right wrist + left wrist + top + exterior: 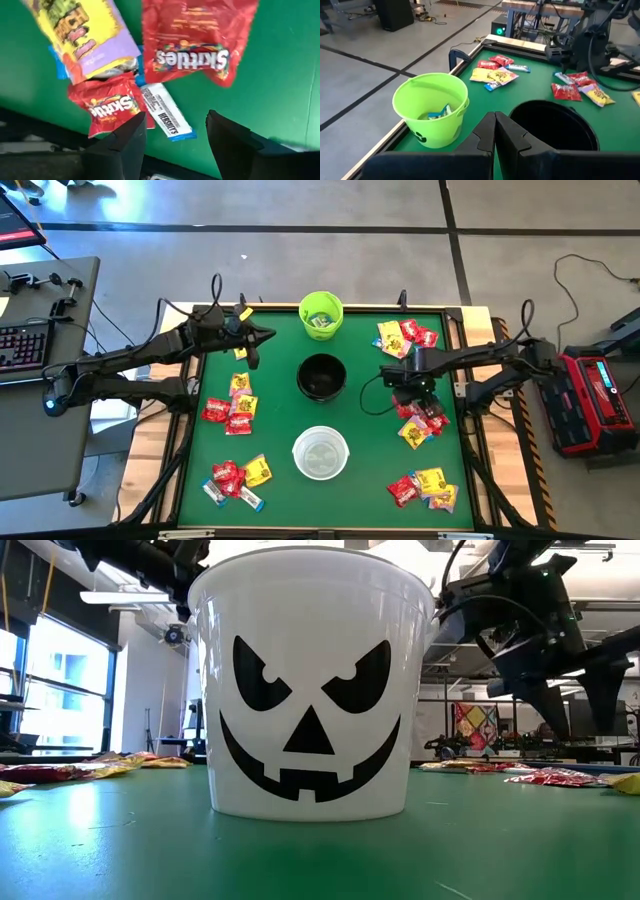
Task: Sort candy by brand, put in halloween buckets
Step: Put the white chocolate into the green bucket
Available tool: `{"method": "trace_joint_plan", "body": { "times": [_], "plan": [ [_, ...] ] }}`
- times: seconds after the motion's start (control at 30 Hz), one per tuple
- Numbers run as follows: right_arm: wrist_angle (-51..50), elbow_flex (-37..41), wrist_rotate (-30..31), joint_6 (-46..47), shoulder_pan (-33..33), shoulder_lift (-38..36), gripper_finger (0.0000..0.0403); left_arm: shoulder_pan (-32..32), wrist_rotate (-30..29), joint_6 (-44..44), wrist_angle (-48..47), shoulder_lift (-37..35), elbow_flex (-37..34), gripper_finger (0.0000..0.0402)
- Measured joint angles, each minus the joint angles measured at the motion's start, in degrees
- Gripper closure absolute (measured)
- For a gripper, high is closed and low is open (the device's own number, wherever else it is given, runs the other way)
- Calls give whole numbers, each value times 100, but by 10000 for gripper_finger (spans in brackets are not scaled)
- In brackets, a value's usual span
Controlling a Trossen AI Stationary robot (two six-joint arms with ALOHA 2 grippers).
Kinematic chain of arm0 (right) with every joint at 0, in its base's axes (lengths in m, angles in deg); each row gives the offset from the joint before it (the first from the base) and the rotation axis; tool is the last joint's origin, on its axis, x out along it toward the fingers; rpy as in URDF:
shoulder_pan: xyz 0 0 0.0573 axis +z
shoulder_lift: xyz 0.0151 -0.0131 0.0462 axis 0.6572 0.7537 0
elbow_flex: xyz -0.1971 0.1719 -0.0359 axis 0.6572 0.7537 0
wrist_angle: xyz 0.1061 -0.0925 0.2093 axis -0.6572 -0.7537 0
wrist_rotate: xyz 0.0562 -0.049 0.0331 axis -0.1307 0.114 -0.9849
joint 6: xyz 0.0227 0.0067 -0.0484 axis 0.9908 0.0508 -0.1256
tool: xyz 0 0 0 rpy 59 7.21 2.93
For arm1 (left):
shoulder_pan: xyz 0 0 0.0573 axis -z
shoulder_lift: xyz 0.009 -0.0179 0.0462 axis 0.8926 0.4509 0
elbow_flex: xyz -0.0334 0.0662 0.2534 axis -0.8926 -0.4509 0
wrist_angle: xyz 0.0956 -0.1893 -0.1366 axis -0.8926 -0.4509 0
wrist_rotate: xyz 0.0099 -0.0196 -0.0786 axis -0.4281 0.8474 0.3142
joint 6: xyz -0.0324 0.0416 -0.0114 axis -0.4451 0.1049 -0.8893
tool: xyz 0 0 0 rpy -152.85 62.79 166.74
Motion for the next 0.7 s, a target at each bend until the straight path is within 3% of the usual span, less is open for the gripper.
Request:
{"method": "trace_joint_plan", "body": {
  "times": [0.27,0.5,0.7],
  "plan": [
    [-19,101,-591,-371,-200,0,226,7,-2,103,-88,0,0,401],
    [357,929,-376,-399,-144,2,262,7,-6,129,-94,0,0,401],
    [476,947,-216,-148,-99,1,265,7,-6,105,-94,0,0,401]
  ]
}}
